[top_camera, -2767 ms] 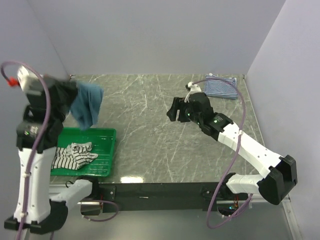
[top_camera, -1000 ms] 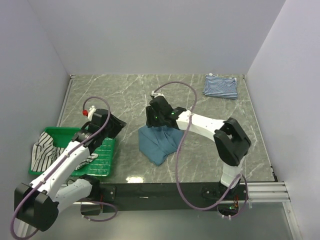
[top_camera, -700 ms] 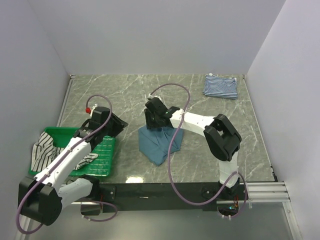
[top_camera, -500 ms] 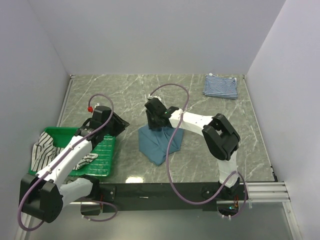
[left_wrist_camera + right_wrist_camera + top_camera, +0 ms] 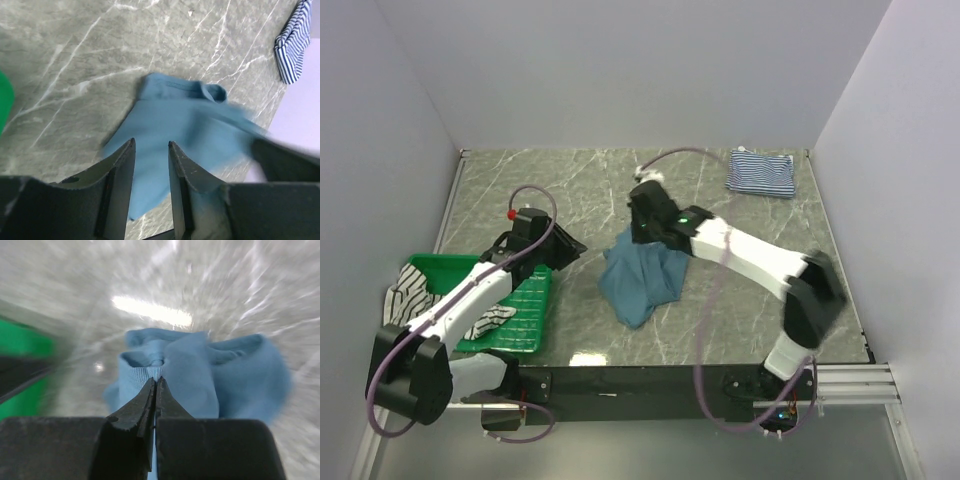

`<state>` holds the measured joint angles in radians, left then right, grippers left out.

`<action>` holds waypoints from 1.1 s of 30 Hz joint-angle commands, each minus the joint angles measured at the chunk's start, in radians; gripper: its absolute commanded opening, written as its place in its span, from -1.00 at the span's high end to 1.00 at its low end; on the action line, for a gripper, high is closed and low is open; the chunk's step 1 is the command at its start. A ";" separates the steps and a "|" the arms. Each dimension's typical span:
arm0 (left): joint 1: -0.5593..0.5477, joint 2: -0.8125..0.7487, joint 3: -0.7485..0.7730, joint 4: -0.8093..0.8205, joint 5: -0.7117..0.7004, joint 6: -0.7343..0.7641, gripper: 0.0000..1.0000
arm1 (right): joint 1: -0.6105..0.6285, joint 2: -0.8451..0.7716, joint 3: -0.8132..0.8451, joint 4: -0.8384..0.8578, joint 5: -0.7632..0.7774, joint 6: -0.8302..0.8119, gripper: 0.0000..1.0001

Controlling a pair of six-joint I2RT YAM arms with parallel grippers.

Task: Fold and stack the tank tops

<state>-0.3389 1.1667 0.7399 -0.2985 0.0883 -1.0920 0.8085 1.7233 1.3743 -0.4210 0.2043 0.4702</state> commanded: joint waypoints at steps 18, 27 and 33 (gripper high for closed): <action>-0.138 0.408 0.215 0.217 0.111 0.015 0.07 | -0.471 -0.668 -0.543 0.036 -0.063 0.001 1.00; -0.198 0.833 0.855 -0.083 0.111 0.302 0.02 | -0.588 -0.636 -0.734 0.102 -0.101 0.094 1.00; -0.226 1.048 1.095 -0.241 0.091 0.412 0.00 | -0.654 -0.625 -0.767 0.145 -0.181 0.094 1.00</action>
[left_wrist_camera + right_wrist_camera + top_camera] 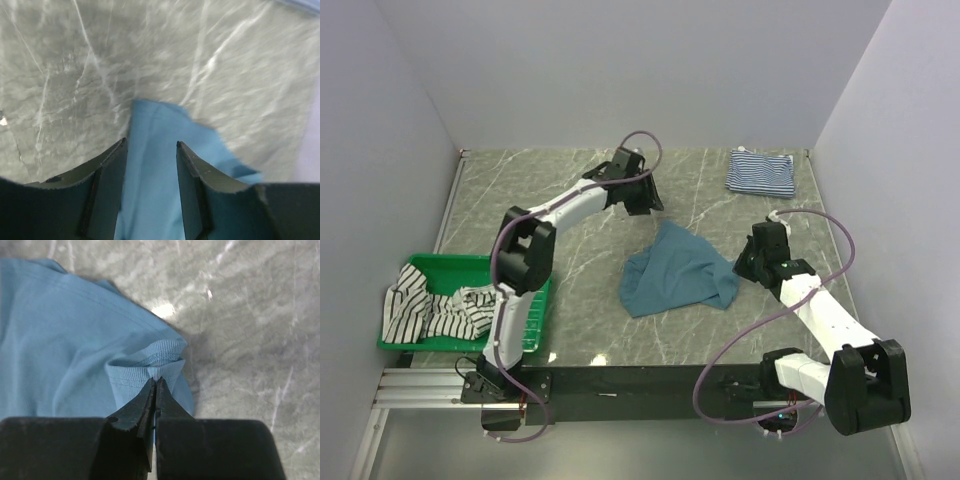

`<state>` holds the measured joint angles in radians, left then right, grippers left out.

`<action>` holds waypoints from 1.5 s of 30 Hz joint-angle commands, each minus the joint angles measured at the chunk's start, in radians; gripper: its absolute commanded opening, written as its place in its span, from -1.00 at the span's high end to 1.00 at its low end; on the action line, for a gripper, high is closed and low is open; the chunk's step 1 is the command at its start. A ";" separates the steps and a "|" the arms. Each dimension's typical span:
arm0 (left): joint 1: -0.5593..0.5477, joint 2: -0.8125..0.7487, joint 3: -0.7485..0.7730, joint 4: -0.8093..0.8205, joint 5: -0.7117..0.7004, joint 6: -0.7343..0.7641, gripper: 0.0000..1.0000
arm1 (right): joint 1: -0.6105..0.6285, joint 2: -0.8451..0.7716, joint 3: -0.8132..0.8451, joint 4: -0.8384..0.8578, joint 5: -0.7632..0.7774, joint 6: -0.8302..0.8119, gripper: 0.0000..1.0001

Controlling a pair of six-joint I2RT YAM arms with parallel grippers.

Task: Fold and stack the tank tops

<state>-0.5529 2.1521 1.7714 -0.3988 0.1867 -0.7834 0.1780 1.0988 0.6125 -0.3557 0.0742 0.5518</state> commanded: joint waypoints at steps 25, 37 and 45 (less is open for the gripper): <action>-0.051 0.226 0.146 -0.051 0.113 0.194 0.99 | -0.089 0.033 -0.026 0.139 -0.097 -0.009 1.00; 0.181 -0.181 0.153 0.123 -0.260 0.033 0.99 | -0.135 0.220 0.459 0.168 -0.106 0.043 1.00; 0.370 -0.107 0.620 0.254 -0.102 -0.010 0.99 | -0.202 0.524 1.219 0.317 -0.324 0.062 1.00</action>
<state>-0.2070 2.0731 2.2719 -0.2855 0.0566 -0.7670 0.0174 1.5833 1.5963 -0.1329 -0.1791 0.6178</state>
